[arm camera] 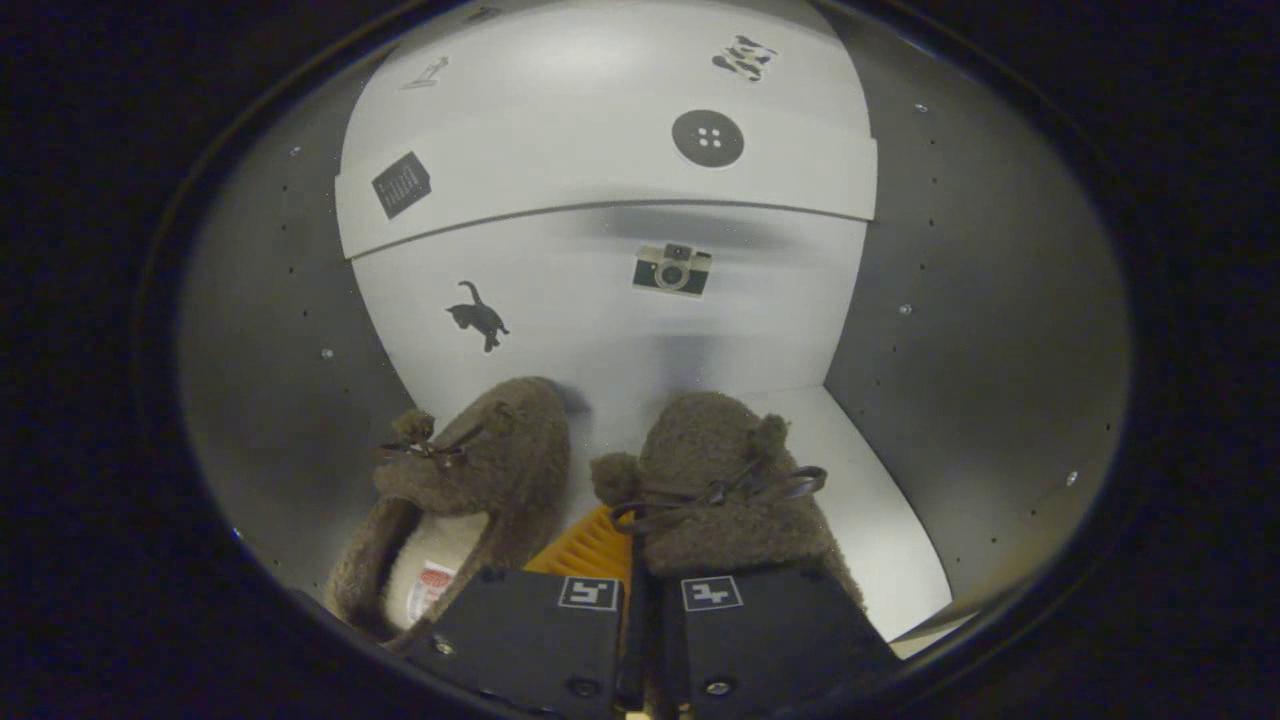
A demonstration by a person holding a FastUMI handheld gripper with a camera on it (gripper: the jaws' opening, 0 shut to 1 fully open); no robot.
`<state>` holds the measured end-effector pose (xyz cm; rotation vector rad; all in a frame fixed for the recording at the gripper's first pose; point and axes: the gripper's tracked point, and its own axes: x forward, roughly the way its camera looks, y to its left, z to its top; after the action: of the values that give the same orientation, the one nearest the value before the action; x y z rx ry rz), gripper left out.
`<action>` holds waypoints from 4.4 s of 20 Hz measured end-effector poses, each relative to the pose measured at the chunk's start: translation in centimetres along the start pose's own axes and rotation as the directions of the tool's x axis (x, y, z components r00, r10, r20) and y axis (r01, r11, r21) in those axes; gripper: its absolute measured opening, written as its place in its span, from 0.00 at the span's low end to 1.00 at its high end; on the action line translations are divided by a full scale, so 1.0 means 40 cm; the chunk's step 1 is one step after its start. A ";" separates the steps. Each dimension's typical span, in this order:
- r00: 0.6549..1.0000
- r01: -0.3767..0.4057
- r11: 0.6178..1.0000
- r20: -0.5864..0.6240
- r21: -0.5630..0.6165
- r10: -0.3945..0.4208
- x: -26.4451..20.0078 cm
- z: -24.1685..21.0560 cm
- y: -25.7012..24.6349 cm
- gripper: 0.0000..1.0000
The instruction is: Open the shoe cabinet door, grab the shoes and put them into the shoe cabinet, then close the shoe cabinet door.
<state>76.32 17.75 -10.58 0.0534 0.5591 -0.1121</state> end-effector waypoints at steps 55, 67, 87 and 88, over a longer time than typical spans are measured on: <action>0.868 -0.055 0.998 0.495 0.008 0.044 -1.283 -0.449 -0.947 0.99; 0.807 -0.336 0.920 0.442 -0.201 0.391 -1.144 -0.357 -0.845 0.97; 0.836 -0.336 0.922 0.389 -0.194 0.386 -1.121 -0.394 -0.381 0.93; 0.839 -0.337 0.919 0.379 -0.203 0.391 -1.111 -0.391 -0.346 0.93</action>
<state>29.03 9.35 -0.46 0.0087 0.1207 0.2846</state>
